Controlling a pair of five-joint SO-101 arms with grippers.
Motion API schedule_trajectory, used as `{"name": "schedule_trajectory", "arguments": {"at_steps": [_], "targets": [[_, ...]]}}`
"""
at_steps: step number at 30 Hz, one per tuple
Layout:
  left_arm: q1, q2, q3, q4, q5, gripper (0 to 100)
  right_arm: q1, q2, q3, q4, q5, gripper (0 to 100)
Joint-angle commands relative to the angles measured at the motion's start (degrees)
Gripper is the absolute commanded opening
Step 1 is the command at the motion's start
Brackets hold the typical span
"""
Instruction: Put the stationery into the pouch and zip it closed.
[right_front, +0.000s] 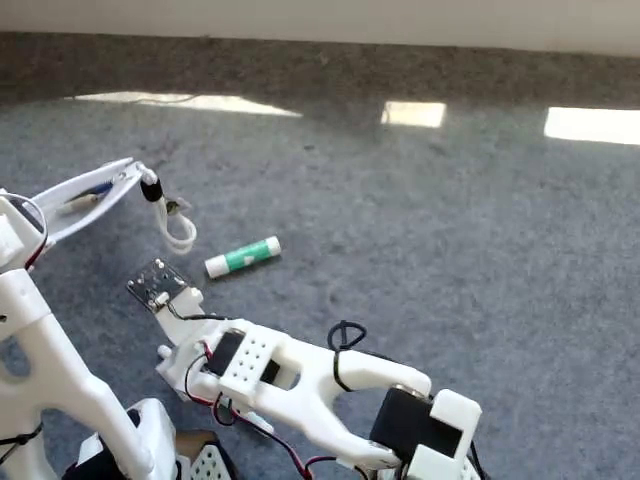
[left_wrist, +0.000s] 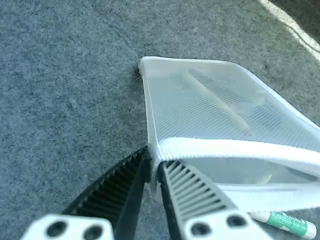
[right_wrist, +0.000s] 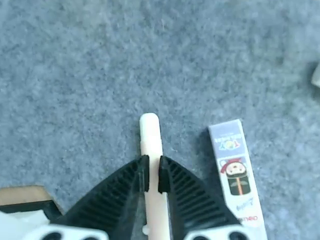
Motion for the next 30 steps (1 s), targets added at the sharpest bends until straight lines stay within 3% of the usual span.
{"name": "schedule_trajectory", "arguments": {"at_steps": [1,11,21,26,30], "targets": [[-0.66,-0.13,-1.27,-1.23,1.67,1,0.92,1.19,-4.26,4.09,2.02,3.2],[-0.66,-0.13,-1.27,-1.14,1.58,1,1.54,6.37,-19.21,25.45,1.76,11.2],[-0.66,-0.13,-1.27,-1.14,1.58,1,1.54,14.55,-21.41,26.07,2.02,11.0],[-0.66,-0.13,-1.27,-1.14,1.58,1,1.63,14.99,-21.49,26.07,2.20,0.1],[-0.40,-0.13,-1.27,-1.14,1.58,1,1.63,14.99,-21.49,28.26,2.20,0.8]]}}
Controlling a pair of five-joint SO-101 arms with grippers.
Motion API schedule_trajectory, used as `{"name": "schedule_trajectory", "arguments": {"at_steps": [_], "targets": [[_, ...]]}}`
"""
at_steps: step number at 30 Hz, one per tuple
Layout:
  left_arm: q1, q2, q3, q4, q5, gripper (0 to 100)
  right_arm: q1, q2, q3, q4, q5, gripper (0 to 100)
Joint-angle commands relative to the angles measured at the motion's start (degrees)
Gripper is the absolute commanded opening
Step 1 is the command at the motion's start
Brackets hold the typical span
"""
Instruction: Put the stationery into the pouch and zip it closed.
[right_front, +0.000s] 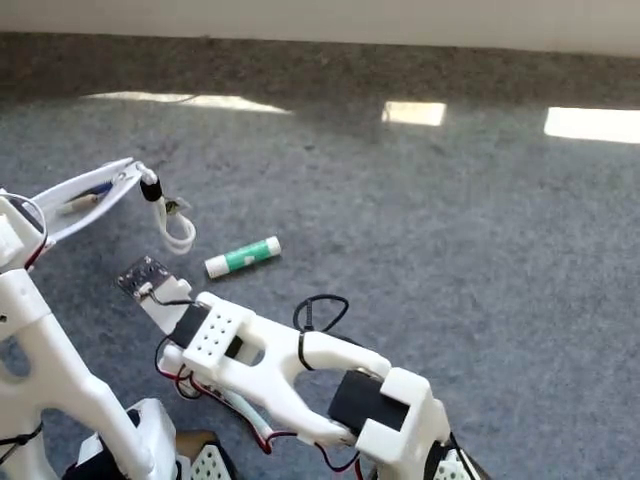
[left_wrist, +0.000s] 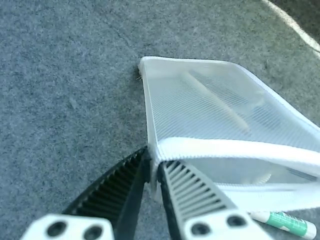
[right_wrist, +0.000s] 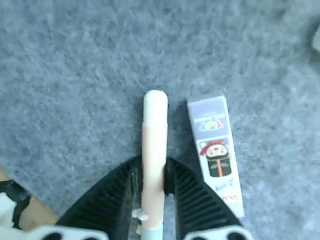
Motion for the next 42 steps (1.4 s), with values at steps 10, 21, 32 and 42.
{"name": "schedule_trajectory", "arguments": {"at_steps": [10,21,32,42], "targets": [[-0.40,-0.13,-1.27,-1.14,1.58,1,3.82,-6.99,-2.15,8.40,0.62,0.5],[-0.13,-0.13,-1.27,-1.05,1.58,1,7.52,-20.44,2.51,8.40,0.70,0.5],[5.85,-0.13,-1.71,-1.05,-0.62,1,12.88,-31.34,2.51,8.31,0.70,0.5],[9.10,-1.27,-1.71,-1.05,-1.85,1,14.46,-40.13,4.26,7.96,0.70,0.5]]}}
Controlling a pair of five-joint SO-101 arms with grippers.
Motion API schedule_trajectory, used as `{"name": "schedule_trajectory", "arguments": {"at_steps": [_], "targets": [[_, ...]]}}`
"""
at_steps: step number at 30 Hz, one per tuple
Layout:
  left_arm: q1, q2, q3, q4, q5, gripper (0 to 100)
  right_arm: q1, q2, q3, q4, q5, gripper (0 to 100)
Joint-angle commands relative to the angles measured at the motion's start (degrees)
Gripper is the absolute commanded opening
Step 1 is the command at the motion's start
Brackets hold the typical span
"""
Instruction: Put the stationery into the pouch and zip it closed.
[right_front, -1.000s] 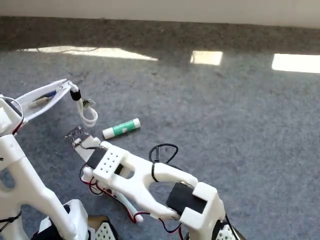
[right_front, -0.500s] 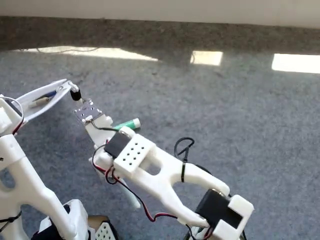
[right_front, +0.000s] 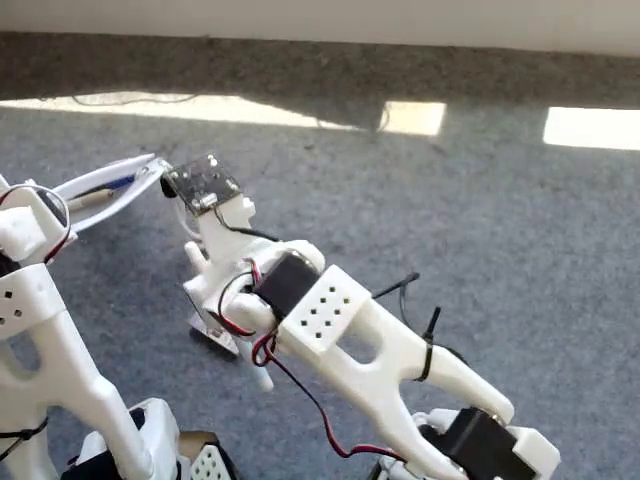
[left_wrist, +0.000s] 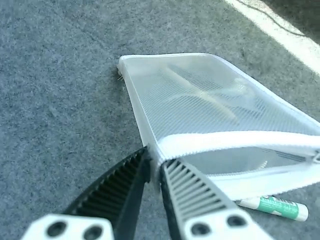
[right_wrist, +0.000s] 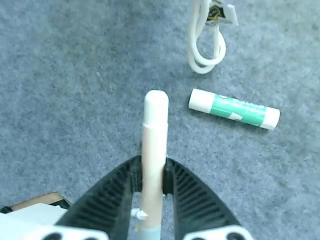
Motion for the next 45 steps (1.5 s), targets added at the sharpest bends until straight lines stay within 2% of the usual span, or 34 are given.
{"name": "schedule_trajectory", "arguments": {"at_steps": [1,8,26,33,45], "targets": [[3.47,-2.33,-1.45,-1.05,-2.02,1,1.71,-4.79,1.27,-1.71,0.62,0.5],[7.08,-10.42,-1.19,0.18,-2.99,1,2.59,-16.84,13.49,-13.05,0.53,0.5],[7.08,-4.00,0.66,-0.26,-3.08,1,2.59,-45.41,39.78,-43.56,0.44,0.5],[7.08,-4.00,0.66,-0.26,-3.08,1,2.51,-48.92,47.60,-60.09,0.53,0.5],[6.90,-4.18,0.66,-0.26,-3.08,1,2.59,-48.92,48.84,-74.33,0.53,0.5]]}}
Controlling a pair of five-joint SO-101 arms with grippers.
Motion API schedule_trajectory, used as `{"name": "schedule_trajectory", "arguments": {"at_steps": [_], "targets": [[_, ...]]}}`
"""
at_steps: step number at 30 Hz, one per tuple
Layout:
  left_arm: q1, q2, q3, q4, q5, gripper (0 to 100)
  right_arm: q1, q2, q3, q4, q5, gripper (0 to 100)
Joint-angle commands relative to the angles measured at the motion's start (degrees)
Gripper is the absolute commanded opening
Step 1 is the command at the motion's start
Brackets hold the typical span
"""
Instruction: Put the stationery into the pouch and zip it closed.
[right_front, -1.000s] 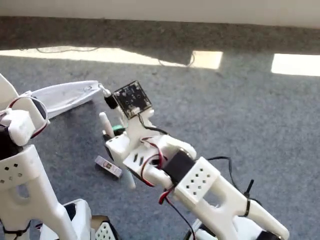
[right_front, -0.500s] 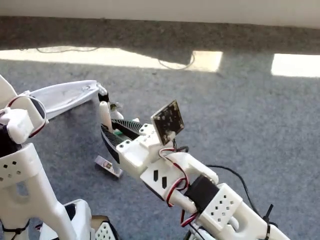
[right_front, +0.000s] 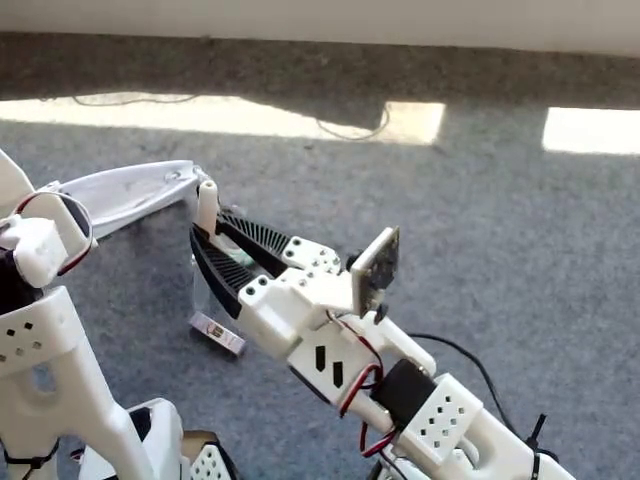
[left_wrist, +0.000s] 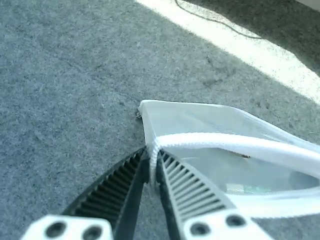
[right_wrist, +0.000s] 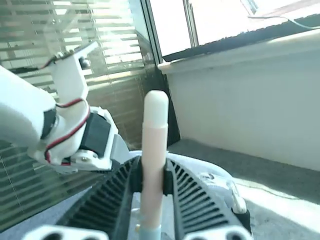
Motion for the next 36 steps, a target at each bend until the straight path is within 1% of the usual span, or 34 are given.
{"name": "schedule_trajectory", "arguments": {"at_steps": [1,5,7,11,13,19,23,28,32,36], "targets": [[0.66,0.92,-0.66,-0.26,-0.79,1,0.75,-1.01,-0.66,-7.60,0.53,0.5],[0.66,0.92,-0.75,-0.26,-0.79,1,0.75,-1.01,-0.75,-16.22,0.53,0.5],[0.66,0.92,-0.75,-0.26,-0.79,1,0.75,-0.92,-0.84,-18.15,0.53,0.5],[0.66,0.92,-0.75,-0.26,-0.79,1,0.75,0.31,-1.89,-18.77,0.62,0.5],[0.66,0.92,-0.75,-0.26,-0.79,1,0.75,3.21,-5.58,-18.77,0.62,0.5],[0.66,0.92,-0.75,-0.26,-0.79,1,0.75,18.24,-19.03,-18.77,0.62,0.5],[0.75,0.92,-0.66,-0.26,-0.79,1,0.66,26.68,-25.54,-18.77,0.62,0.5],[0.84,0.92,-0.66,-0.26,-0.79,1,0.57,32.04,-27.82,-18.86,0.62,0.5],[0.84,1.10,-0.57,-0.26,-0.79,1,0.57,33.27,-28.35,-18.95,0.62,0.5],[0.84,1.10,-0.57,-0.26,-0.79,1,0.75,33.89,-29.41,-23.96,0.62,0.5]]}}
